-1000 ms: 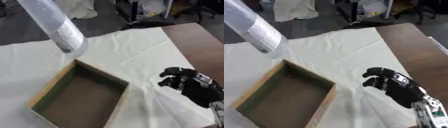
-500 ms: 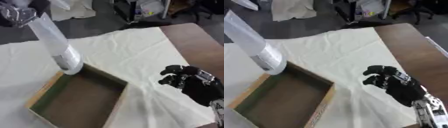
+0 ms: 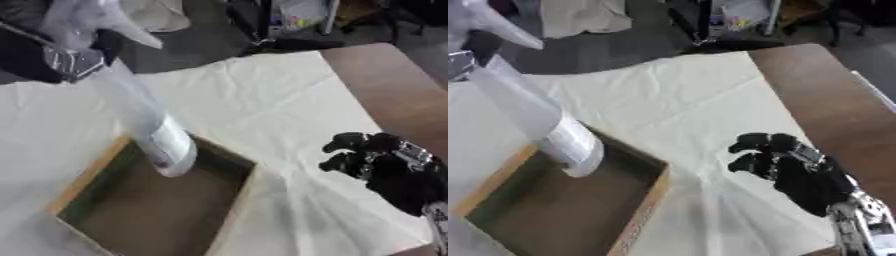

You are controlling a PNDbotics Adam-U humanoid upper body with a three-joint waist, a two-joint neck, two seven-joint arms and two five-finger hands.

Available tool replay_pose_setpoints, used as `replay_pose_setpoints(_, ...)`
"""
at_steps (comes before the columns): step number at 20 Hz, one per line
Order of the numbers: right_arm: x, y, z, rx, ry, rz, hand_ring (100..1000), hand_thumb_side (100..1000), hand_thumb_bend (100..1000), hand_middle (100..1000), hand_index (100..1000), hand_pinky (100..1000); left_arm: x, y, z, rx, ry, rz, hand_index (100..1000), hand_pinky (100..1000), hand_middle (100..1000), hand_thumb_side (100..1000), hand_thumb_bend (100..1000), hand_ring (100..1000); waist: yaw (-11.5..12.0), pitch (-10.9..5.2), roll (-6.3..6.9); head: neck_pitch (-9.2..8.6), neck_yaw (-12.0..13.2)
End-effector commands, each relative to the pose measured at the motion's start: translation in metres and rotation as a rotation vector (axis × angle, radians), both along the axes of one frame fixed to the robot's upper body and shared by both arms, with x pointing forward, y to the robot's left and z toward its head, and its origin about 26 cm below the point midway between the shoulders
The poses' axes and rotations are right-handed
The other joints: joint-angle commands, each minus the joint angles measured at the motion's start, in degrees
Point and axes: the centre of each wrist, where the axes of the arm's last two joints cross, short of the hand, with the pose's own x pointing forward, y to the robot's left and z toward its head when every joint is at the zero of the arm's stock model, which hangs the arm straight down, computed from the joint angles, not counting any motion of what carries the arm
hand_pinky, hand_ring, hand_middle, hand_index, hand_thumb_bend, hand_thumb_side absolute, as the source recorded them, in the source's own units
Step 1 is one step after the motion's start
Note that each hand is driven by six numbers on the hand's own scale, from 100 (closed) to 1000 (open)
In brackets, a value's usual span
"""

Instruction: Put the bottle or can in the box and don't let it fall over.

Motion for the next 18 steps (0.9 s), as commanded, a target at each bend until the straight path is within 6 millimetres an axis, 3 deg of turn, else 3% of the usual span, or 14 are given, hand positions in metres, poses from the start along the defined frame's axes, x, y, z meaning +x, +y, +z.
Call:
replay_pose_setpoints(1, 0.000, 0.003, 0.009, -0.023, -0.023, 0.008, 720, 812, 100, 771, 837, 878, -0.001, 0.002, 0.005, 0.006, -0.006, 0.006, 498, 602, 354, 247, 100, 276, 0.0, -0.67, -0.33, 0.07, 0.2)
replay_pose_setpoints(5, 0.000, 0.004, 0.008, -0.025, -0.020, 0.007, 719, 815, 100, 770, 837, 878, 0.004, 0.001, -0.003, 0.031, 0.020, 0.020, 549, 638, 407, 257, 100, 336, -0.4, -0.54, -0.27, 0.08, 0.5)
replay_pose_setpoints(13, 0.001, 0.006, 0.008, -0.026, -0.015, 0.007, 718, 843, 100, 769, 837, 878, 0.012, -0.002, -0.016, 0.118, 0.037, 0.027, 712, 751, 589, 247, 100, 548, -1.2, -0.02, -0.25, -0.27, 0.9)
replay_pose_setpoints(14, 0.001, 0.006, 0.008, -0.027, -0.014, 0.007, 718, 848, 100, 769, 837, 878, 0.013, -0.002, -0.017, 0.138, 0.036, 0.026, 750, 781, 622, 231, 100, 607, -1.2, 0.06, -0.24, -0.25, 0.9)
replay_pose_setpoints(18, 0.002, 0.007, 0.007, -0.031, -0.009, 0.008, 718, 866, 100, 770, 837, 878, 0.017, 0.000, -0.020, 0.185, 0.024, 0.034, 781, 817, 695, 229, 100, 674, -1.1, 0.31, -0.25, -0.24, 0.8)
